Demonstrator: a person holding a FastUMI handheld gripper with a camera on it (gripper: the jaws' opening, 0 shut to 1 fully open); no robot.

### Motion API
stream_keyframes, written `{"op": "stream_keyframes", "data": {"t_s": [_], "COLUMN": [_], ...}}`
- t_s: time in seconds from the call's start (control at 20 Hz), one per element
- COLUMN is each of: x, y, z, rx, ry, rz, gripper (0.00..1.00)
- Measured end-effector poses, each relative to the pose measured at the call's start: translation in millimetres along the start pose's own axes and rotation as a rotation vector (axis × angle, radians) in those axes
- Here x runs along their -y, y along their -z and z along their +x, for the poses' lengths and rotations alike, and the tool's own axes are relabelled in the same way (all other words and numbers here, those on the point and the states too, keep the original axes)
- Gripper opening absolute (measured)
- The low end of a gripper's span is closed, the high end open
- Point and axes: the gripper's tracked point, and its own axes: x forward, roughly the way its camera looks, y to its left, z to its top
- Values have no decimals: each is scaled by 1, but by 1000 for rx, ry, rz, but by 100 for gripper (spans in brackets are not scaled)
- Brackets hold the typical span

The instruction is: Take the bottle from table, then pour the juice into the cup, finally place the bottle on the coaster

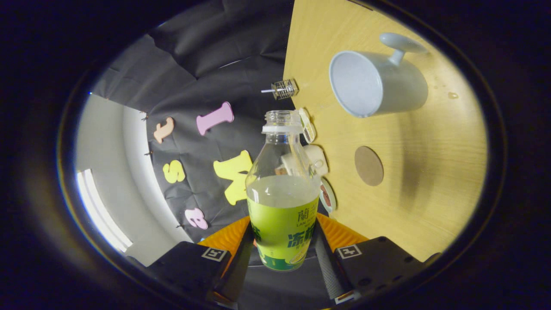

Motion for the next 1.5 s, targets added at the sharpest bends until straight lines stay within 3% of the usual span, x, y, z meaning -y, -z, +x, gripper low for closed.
{"op": "stream_keyframes", "data": {"t_s": [1.5], "x": [-21], "y": [4], "z": [-1], "rx": [-1], "ry": [-53], "rz": [168], "gripper": [77]}}
